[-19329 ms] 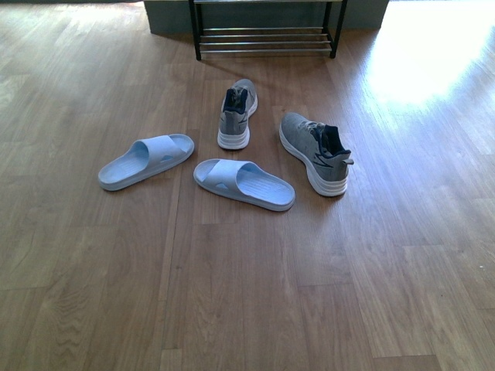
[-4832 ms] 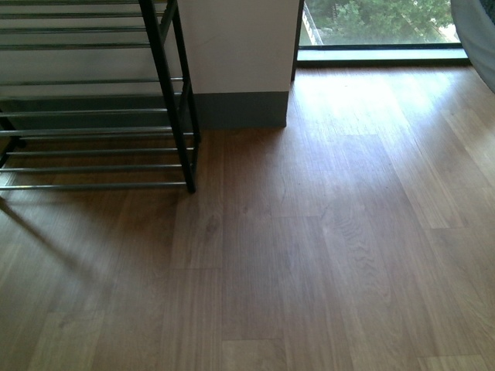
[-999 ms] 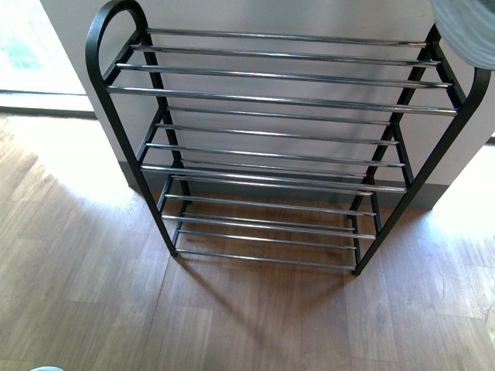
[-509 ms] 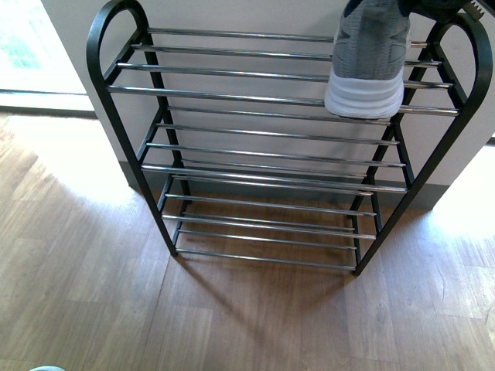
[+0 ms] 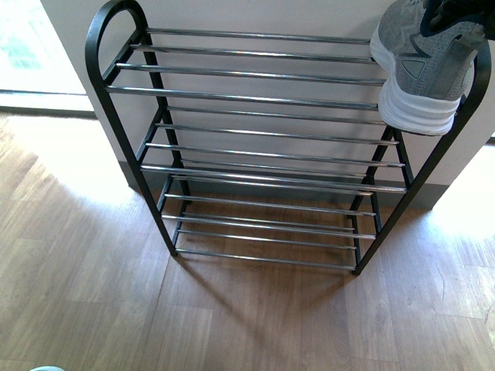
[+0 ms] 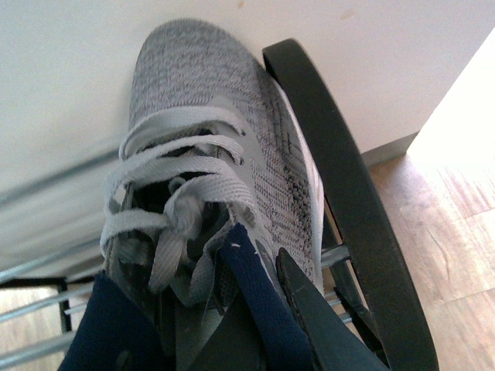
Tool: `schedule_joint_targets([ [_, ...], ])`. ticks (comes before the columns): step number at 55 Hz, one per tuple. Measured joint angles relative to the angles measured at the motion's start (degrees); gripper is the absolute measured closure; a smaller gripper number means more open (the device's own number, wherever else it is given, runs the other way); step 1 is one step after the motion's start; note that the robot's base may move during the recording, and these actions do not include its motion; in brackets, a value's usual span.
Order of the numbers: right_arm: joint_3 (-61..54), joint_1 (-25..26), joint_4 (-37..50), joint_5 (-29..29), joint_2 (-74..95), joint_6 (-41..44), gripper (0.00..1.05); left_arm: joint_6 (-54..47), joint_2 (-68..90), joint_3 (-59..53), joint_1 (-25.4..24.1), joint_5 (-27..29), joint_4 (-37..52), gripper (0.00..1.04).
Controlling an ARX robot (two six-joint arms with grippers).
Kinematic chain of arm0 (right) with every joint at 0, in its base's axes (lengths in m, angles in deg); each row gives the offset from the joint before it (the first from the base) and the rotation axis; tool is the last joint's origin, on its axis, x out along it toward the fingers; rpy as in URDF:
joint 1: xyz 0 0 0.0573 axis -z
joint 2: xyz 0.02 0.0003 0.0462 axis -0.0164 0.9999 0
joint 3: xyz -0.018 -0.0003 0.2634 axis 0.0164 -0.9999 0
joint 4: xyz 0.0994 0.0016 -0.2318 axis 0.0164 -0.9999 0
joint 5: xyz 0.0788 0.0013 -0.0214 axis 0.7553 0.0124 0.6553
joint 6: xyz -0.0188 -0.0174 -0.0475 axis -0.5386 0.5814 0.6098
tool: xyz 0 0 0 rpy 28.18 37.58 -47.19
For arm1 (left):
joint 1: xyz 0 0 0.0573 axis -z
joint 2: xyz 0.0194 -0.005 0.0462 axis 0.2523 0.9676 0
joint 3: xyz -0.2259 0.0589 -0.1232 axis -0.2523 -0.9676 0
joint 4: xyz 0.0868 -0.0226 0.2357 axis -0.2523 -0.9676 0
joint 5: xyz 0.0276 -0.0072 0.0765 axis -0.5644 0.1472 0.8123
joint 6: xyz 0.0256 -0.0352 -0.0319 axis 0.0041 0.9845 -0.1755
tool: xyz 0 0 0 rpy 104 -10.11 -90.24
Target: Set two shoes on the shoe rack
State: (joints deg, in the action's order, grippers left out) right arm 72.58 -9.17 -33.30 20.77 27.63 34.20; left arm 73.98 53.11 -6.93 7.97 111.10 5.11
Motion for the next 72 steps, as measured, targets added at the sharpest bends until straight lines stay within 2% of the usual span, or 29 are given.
schedule_joint_targets([
  [7, 0.1, 0.0, -0.1, 1.0, 0.0, 2.6, 1.03, 0.0, 0.0, 0.0, 0.0, 0.1, 0.0, 1.03],
  [12, 0.1, 0.1, 0.1, 2.6, 0.0, 3.2, 0.91, 0.0, 0.0, 0.0, 0.0, 0.0, 0.0, 1.03],
  [13, 0.0, 0.1, 0.3, 3.2, -0.2, 3.2, 0.87, 0.0, 0.0, 0.0, 0.0, 0.0, 0.0, 1.03],
  [14, -2.8, 0.0, 0.1, 7.8, -5.4, 3.2, 0.59, 0.0, 0.0, 0.0, 0.0, 0.1, 0.0, 1.03],
  [23, -7.9, 1.9, -3.0, 8.8, -19.5, 6.3, 0.27, 0.0, 0.0, 0.0, 0.0, 0.0, 0.0, 1.03],
  [28, -9.5, 3.6, -2.2, 8.0, -24.7, 8.4, 0.14, 0.0, 0.0, 0.0, 0.0, 0.2, 0.0, 1.03],
  [30, -11.4, 4.4, 2.9, 8.4, -26.2, 10.4, 0.16, 0.0, 0.0, 0.0, 0.0, 0.2, 0.0, 1.03],
  [34, -19.5, 5.4, 20.2, 9.7, -29.4, 17.9, 0.28, 0.0, 0.0, 0.0, 0.0, 0.1, 0.0, 1.03],
  [36, -23.3, 5.6, 26.2, 10.1, -30.5, 20.3, 0.34, 0.0, 0.0, 0.0, 0.0, 0.0, 0.0, 1.03],
  [42, -33.7, 5.7, 37.7, 11.1, -33.0, 24.6, 0.49, 0.0, 0.0, 0.0, 0.0, 0.0, 0.0, 1.03],
  [52, -44.3, 6.3, 43.5, 12.0, -37.9, 26.8, 0.74, 0.0, 0.0, 0.0, 0.0, 0.2, 0.0, 1.03],
  [57, -50.0, 7.1, 45.6, 12.2, -41.9, 27.2, 0.92, 0.0, 0.0, 0.0, 0.0, 0.0, 0.0, 1.03],
  [60, -52.5, 8.3, 46.4, 14.2, -43.6, 27.5, 1.01, 0.0, 0.0, 0.0, 0.0, 0.0, 0.0, 1.03],
  [72, -60.2, 10.0, 47.6, 15.3, -49.3, 27.9, 1.03, 0.0, 0.0, 0.0, 0.0, 0.2, 0.0, 1.03],
])
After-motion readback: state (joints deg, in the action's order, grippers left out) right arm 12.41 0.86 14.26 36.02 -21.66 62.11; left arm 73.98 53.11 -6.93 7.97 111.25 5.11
